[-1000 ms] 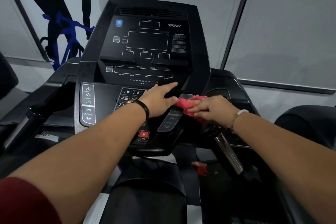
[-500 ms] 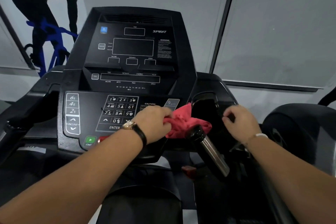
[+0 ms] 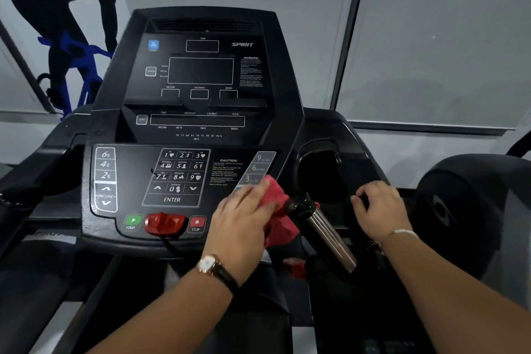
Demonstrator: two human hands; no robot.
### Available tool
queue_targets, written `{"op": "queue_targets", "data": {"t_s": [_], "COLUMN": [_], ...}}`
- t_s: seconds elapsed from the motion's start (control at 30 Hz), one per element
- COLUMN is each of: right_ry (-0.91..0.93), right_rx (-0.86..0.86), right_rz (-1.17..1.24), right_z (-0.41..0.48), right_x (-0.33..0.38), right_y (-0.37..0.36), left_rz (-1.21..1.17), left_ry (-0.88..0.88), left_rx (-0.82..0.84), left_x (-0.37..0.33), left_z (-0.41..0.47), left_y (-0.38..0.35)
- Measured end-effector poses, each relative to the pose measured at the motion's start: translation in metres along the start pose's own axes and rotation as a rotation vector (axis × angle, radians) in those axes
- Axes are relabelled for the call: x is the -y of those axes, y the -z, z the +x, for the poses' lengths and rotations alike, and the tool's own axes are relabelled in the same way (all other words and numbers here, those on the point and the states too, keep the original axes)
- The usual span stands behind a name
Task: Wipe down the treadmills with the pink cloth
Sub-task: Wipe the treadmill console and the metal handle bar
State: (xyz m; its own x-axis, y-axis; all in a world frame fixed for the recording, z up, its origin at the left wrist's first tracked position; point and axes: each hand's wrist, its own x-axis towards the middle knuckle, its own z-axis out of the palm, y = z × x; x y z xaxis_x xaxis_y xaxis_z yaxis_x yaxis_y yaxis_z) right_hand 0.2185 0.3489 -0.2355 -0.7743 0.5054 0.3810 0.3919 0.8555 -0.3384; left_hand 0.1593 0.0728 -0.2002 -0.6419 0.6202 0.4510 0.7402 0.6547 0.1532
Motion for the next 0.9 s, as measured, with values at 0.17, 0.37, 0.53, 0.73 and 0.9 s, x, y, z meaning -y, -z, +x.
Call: {"op": "queue_targets", "data": {"t_s": [0.17,0.37,0.53,0.73,0.9], "right_ry": [0.003,0.011,0.017,0.028,0.030], "right_rx": [0.009,0.010,0.014,0.005,-0.005], "right_rz": [0.014,-0.004,-0.020,-0.032,-0.026], "right_z": [-0.001,-0.001,0.000,0.000,-0.001], "right_x": [0.000,0.001,0.001,0.000,0.003], "right_y": [0.002,0.002,0.001,-0.001,-0.001], "left_rz": [-0.085,-0.027,0.155,0.182,0.158], "left_ry": [0.080,0.344,0.138,0.115,0.206], "left_rx": [-0.026,-0.014,0.104,0.185,0.239], "left_x": [0.014,0.024,0.024,0.003,-0.004], "left_z": [-0.018,0.000,-0.029,-0.021,-0.005], "left_y": [-0.001,0.016,0.020,0.007,0.006]}}
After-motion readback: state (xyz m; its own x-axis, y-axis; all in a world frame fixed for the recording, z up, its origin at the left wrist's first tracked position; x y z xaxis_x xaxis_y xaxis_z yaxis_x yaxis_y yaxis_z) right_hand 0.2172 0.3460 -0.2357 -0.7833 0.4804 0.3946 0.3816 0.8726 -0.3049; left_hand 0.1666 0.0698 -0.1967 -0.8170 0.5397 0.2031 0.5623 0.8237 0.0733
